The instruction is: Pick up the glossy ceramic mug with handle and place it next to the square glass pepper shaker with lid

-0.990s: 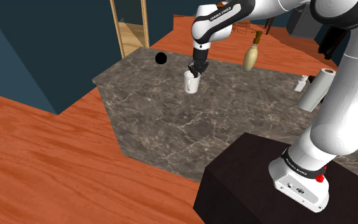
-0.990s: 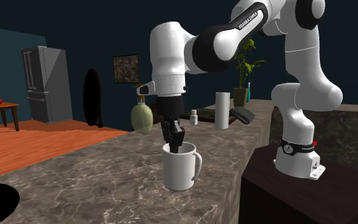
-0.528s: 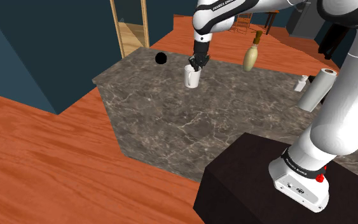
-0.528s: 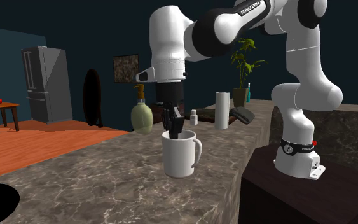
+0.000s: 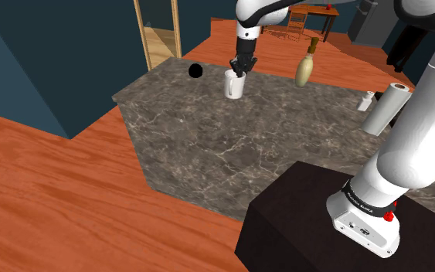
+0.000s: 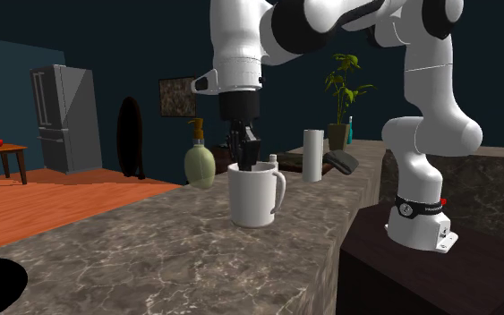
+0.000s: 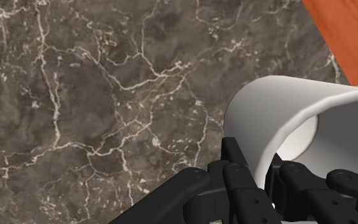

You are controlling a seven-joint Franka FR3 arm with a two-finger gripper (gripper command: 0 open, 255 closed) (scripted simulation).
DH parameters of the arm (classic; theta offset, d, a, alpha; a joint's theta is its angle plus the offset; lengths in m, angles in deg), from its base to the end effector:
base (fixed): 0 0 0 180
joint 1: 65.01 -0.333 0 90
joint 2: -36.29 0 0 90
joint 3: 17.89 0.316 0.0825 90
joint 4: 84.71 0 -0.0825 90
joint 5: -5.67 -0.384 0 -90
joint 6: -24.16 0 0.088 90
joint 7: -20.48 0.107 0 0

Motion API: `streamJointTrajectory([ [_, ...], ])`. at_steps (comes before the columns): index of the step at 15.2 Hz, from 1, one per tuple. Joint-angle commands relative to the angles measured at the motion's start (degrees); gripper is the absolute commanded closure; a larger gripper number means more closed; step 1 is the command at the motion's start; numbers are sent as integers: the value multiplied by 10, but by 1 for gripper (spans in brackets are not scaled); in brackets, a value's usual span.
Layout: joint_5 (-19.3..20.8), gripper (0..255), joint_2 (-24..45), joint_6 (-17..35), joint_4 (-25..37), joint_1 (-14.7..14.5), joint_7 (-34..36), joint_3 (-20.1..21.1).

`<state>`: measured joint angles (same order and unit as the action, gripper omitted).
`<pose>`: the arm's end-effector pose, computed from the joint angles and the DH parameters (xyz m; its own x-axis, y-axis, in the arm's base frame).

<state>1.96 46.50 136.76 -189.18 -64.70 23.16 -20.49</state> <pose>0.6042 -0.0253 0.4341 0.9918 -0.1216 -0.0390 -0.1235 -0.9911 -0.0490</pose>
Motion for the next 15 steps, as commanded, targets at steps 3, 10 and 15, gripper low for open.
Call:
streamJointTrajectory([
  [3,1,255,-7,-29,22,0,1,0],
  [10,2,255,-16,-81,65,1,4,-1],
  [15,3,255,-18,-118,101,1,6,-1],
])
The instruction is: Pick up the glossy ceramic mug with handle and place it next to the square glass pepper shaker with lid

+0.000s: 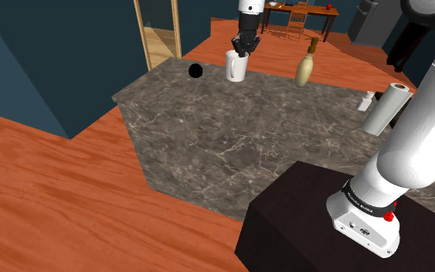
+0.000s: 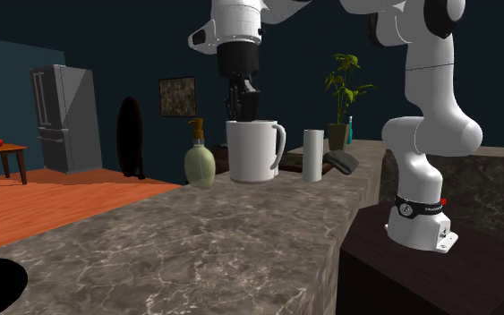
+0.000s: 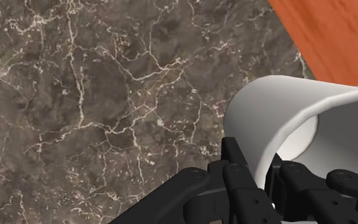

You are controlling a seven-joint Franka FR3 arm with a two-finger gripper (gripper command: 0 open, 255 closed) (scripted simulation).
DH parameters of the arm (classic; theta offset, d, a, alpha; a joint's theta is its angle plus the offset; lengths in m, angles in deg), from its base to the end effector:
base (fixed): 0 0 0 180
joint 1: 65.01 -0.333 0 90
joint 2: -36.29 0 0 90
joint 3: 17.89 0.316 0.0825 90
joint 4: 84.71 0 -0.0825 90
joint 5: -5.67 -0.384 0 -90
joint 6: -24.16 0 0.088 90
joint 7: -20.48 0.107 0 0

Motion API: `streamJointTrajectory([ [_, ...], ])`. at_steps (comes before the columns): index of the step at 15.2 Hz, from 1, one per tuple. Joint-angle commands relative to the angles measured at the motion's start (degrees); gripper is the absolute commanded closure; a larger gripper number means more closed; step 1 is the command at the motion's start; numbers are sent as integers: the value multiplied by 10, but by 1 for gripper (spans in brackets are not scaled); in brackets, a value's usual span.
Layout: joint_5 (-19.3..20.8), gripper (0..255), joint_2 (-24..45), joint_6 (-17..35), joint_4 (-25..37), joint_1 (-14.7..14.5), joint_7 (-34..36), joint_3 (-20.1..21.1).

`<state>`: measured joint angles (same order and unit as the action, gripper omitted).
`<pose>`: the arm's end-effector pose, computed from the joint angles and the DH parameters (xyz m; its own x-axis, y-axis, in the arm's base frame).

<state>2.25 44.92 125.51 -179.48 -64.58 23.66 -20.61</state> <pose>0.6052 -0.0265 0.5144 0.9918 -0.1215 -0.0386 -0.1233 -0.9912 -0.0489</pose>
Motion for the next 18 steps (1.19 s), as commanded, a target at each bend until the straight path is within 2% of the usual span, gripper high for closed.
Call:
streamJointTrajectory([
  [1,0,255,-2,-12,9,0,1,0],
  [9,4,255,-50,-4,-52,54,-98,-44],
  [18,9,255,-63,-7,-66,115,-215,-101],
])
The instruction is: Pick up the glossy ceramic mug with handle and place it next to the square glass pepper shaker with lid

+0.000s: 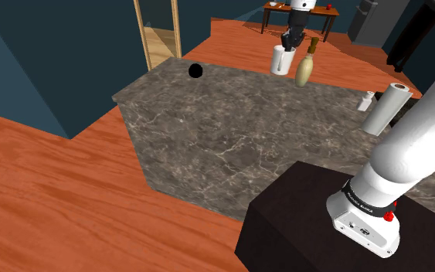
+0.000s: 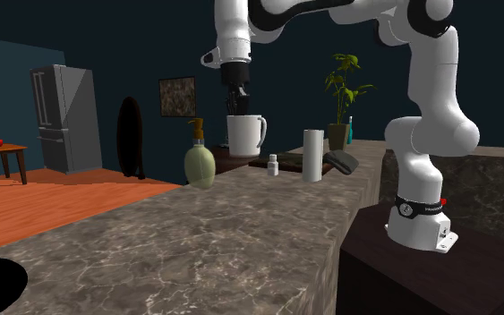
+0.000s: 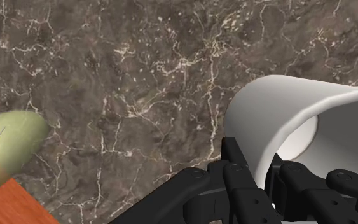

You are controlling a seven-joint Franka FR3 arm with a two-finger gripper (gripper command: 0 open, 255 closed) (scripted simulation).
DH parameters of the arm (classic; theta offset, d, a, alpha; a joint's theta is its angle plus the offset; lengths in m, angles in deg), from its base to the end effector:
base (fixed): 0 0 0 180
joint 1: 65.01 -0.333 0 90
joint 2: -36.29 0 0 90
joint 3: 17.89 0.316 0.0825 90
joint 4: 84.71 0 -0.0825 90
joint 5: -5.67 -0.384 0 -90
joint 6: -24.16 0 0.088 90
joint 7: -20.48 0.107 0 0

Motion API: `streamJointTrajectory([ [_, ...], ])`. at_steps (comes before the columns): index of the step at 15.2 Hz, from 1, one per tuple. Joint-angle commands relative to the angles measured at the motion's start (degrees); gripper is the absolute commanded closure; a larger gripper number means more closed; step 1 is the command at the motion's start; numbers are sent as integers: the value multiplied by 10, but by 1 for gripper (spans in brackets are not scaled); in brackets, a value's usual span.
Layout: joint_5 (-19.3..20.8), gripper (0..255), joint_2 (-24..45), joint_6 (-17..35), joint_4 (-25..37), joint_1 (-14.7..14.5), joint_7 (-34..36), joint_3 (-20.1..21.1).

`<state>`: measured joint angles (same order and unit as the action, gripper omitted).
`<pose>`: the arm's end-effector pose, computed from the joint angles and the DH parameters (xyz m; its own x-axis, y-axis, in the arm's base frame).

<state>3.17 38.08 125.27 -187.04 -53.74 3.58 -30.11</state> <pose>0.5221 -0.2213 0.5216 0.9916 -0.1232 -0.0393 -0.1251 -0.9909 -0.0493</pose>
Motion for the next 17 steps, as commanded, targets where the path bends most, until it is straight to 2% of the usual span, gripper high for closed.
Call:
streamJointTrajectory([
  [1,0,255,7,-6,11,14,-27,-13],
  [9,-7,255,39,-18,51,72,-137,-63],
  [17,-32,255,111,-44,139,142,-249,-107],
])
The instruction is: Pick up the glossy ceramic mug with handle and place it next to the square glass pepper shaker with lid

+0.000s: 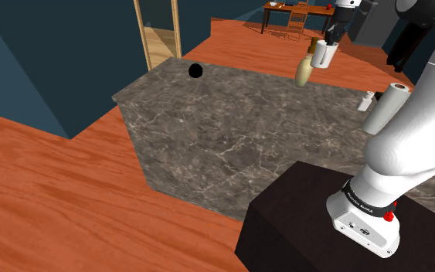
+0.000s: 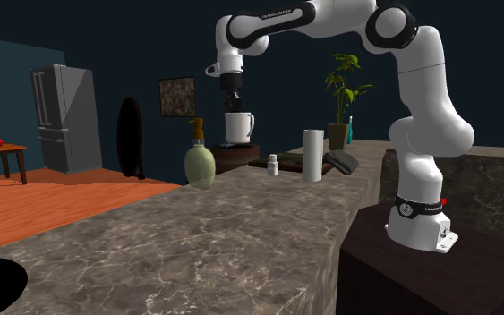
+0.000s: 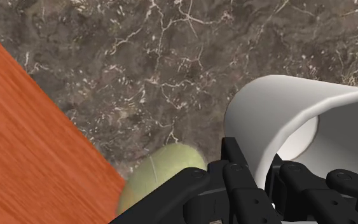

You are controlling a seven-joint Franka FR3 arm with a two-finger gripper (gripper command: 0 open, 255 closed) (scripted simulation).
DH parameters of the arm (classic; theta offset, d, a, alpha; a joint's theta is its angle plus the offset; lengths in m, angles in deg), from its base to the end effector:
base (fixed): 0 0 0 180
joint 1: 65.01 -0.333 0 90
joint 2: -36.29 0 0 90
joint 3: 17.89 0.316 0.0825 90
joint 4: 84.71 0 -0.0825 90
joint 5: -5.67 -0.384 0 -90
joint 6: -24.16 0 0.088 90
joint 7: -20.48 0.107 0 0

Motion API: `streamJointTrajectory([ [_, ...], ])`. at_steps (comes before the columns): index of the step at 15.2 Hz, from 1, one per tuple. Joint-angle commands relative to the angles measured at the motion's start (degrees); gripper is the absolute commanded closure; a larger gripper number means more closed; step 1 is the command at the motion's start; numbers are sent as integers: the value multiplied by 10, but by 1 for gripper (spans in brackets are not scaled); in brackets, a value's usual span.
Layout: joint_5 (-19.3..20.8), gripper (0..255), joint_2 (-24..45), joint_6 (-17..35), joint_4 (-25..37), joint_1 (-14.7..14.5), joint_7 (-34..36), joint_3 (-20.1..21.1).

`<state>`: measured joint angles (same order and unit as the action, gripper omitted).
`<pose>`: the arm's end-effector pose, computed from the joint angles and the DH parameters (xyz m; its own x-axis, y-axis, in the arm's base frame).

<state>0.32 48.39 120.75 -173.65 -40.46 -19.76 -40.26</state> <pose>0.4422 -0.4298 0.5273 0.9916 -0.1234 -0.0392 -0.1253 -0.9909 -0.0490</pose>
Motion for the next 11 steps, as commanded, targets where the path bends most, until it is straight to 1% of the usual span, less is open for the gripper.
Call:
streamJointTrajectory([
  [1,-8,255,19,-3,20,19,-29,-9],
  [5,-29,255,73,-27,92,64,-82,-24],
  [9,-53,255,135,-58,179,114,-128,-32],
  [11,-52,255,132,-41,159,111,-128,-31],
])
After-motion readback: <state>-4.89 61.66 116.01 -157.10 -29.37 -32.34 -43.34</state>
